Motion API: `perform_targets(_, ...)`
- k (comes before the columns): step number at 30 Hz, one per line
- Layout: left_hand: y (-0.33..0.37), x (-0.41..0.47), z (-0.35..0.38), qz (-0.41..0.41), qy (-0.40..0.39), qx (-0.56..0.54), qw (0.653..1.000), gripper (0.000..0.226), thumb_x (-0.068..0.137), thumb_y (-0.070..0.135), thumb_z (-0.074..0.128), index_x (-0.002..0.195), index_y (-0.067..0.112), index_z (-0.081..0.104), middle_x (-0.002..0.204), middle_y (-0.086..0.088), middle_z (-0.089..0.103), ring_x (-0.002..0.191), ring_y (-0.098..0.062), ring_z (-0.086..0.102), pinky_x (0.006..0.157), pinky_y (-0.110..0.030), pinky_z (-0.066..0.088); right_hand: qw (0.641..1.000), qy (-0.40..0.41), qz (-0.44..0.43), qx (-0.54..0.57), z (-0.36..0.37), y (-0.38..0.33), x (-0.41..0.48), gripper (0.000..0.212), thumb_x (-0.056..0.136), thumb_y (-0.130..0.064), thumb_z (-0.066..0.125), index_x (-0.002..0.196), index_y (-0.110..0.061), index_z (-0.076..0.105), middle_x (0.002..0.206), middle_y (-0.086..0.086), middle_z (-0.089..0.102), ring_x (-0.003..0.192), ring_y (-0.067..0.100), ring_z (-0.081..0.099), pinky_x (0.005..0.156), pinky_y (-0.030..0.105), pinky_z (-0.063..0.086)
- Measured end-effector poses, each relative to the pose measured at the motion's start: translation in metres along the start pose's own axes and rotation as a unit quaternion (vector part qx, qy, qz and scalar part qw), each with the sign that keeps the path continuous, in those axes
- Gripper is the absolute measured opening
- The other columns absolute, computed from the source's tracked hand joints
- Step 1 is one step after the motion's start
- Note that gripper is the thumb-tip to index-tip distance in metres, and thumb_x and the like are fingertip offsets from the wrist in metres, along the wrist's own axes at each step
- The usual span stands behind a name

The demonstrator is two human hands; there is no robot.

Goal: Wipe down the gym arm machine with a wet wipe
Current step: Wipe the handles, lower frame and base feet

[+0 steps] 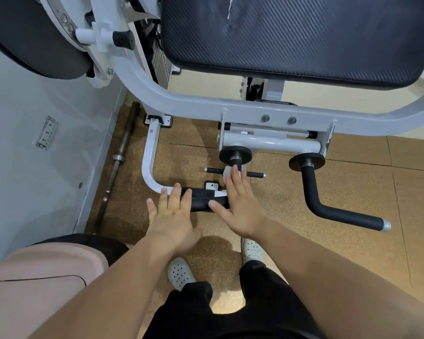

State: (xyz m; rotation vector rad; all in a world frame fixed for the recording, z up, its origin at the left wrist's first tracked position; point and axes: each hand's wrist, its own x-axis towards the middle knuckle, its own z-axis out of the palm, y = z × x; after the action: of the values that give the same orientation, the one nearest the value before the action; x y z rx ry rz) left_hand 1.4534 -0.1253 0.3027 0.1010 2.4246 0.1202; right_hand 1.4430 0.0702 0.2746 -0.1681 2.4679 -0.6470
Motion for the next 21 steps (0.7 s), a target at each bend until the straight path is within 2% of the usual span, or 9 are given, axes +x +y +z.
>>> perform_targets(3, 0.0, 0.0, -0.001, -0.004, -0.009, 0.01, 1.0, 0.1, 0.091, 0.06, 0.051, 0.159, 0.024, -0.013, 0.165, -0.004, -0.026, 0.153, -0.036, -0.02, 0.121, -0.063, -0.008, 0.999, 0.005, 0.032, 0.007, -0.015, -0.001, 0.028, 0.099, 0.097, -0.076, 0.025, 0.163, -0.012, -0.01, 0.165, 0.005, -0.033, 0.151, 0.026, -0.032, 0.128, 0.046, -0.006)
perform_targets(5, 0.001, 0.001, -0.002, -0.005, -0.012, 0.008, 1.0, 0.1, 0.091, 0.06, 0.051, 0.159, 0.024, -0.013, 0.165, -0.004, -0.026, 0.153, -0.035, -0.02, 0.121, -0.063, -0.008, 0.999, 0.009, 0.039, 0.006, -0.013, -0.004, 0.026, 0.1, 0.096, -0.078, 0.025, 0.163, -0.012, -0.011, 0.164, 0.005, -0.035, 0.151, 0.026, -0.033, 0.128, 0.046, -0.007)
perform_targets(10, 0.001, 0.0, 0.001, 0.002, 0.002, -0.004, 1.0, 0.1, 0.091, 0.06, 0.052, 0.16, 0.024, -0.012, 0.165, -0.004, -0.027, 0.153, -0.035, -0.02, 0.121, -0.062, -0.008, 1.0, 0.003, -0.011, -0.011, 0.012, -0.006, -0.022, 0.108, 0.087, -0.086, 0.017, 0.159, -0.017, -0.024, 0.159, 0.0, -0.044, 0.143, 0.019, -0.047, 0.12, 0.034, -0.021)
perform_targets(12, 0.001, 0.0, 0.002, 0.002, 0.01, -0.014, 1.0, 0.1, 0.091, 0.06, 0.053, 0.16, 0.025, -0.01, 0.165, -0.003, -0.026, 0.153, -0.034, -0.02, 0.121, -0.062, -0.009, 0.998, -0.018, -0.034, -0.052, 0.014, 0.002, -0.032, 0.109, 0.084, -0.089, 0.009, 0.158, -0.017, -0.027, 0.159, -0.001, -0.045, 0.144, 0.018, -0.046, 0.122, 0.036, -0.019)
perform_targets(14, 0.001, 0.0, 0.003, 0.0, 0.013, -0.02, 1.0, 0.1, 0.091, 0.058, 0.054, 0.16, 0.026, -0.01, 0.165, -0.003, -0.026, 0.153, -0.034, -0.02, 0.121, -0.062, -0.009, 0.993, -0.037, -0.062, -0.09, 0.005, 0.015, -0.026, 0.107, 0.084, -0.088, 0.01, 0.157, -0.019, -0.028, 0.16, -0.002, -0.044, 0.145, 0.018, -0.045, 0.125, 0.039, -0.015)
perform_targets(18, 0.002, 0.0, 0.006, -0.009, 0.029, -0.013, 0.999, 0.095, 0.092, 0.056, 0.051, 0.159, 0.025, -0.009, 0.165, -0.003, -0.024, 0.153, -0.035, -0.019, 0.122, -0.062, -0.007, 0.992, -0.029, -0.075, -0.098, -0.027, 0.028, 0.014, 0.101, 0.093, -0.08, 0.023, 0.162, -0.018, -0.015, 0.164, -0.002, -0.035, 0.15, 0.019, -0.035, 0.126, 0.039, -0.01)
perform_targets(21, 0.004, 0.0, 0.007, -0.026, 0.027, -0.006, 0.999, 0.095, 0.093, 0.053, 0.052, 0.159, 0.026, -0.011, 0.164, -0.003, -0.026, 0.153, -0.034, -0.019, 0.122, -0.061, -0.007, 0.994, -0.011, -0.059, -0.093, -0.031, 0.025, 0.029, 0.097, 0.095, -0.078, 0.022, 0.163, -0.016, -0.011, 0.166, -0.001, -0.031, 0.152, 0.021, -0.03, 0.128, 0.043, -0.007)
